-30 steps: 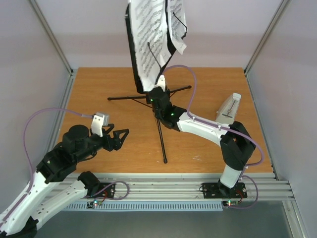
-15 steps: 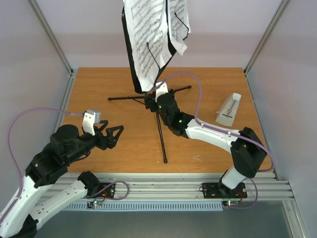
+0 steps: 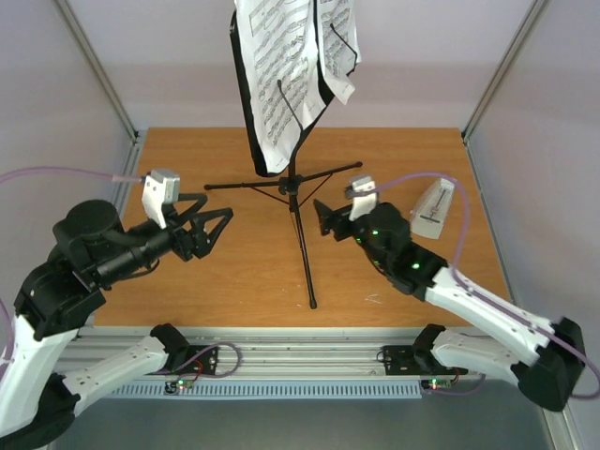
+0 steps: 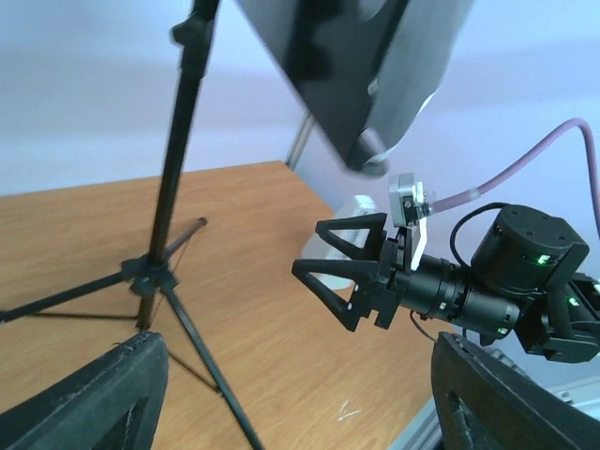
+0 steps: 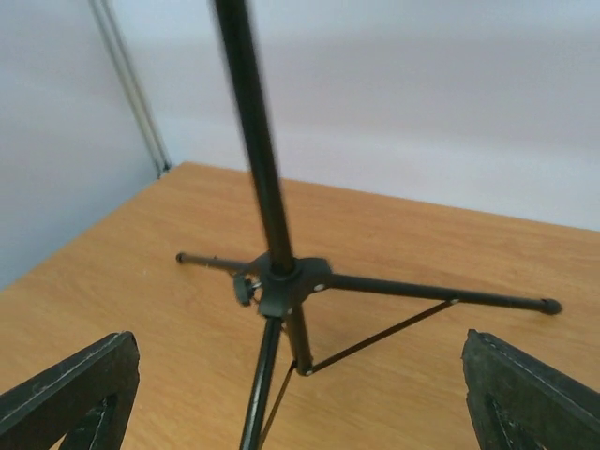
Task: Pack up the instrument practice props
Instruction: Adjust the music stand at the center of the board, then pick up the sheet music from the music stand, then place the sheet music at the center of the board.
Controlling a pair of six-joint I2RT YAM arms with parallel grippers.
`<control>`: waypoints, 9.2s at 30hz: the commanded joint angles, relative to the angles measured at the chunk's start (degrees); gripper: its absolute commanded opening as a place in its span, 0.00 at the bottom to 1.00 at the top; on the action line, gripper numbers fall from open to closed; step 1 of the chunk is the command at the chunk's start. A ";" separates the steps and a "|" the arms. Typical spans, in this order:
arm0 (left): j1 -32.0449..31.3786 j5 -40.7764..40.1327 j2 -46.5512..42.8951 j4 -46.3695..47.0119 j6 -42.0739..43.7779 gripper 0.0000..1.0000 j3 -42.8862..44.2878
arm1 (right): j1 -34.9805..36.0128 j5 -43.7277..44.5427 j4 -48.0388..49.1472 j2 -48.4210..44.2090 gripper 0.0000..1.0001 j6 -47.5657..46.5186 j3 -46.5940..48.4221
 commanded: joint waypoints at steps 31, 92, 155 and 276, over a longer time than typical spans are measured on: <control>-0.41 12.91 21.11 8.76 -1.21 0.63 26.08 | -7.51 -39.43 -39.48 14.69 0.71 6.99 59.97; -18.33 -24.99 27.66 8.06 14.97 0.05 28.59 | -7.39 -36.76 -38.52 22.83 0.07 3.14 66.08; -18.33 -14.94 4.34 -15.16 8.80 0.00 23.57 | -7.37 -33.01 -37.19 24.67 0.01 5.36 64.47; -24.97 3.44 67.45 58.09 -22.17 0.00 -16.10 | -7.46 16.72 -47.31 -34.16 0.99 3.05 18.32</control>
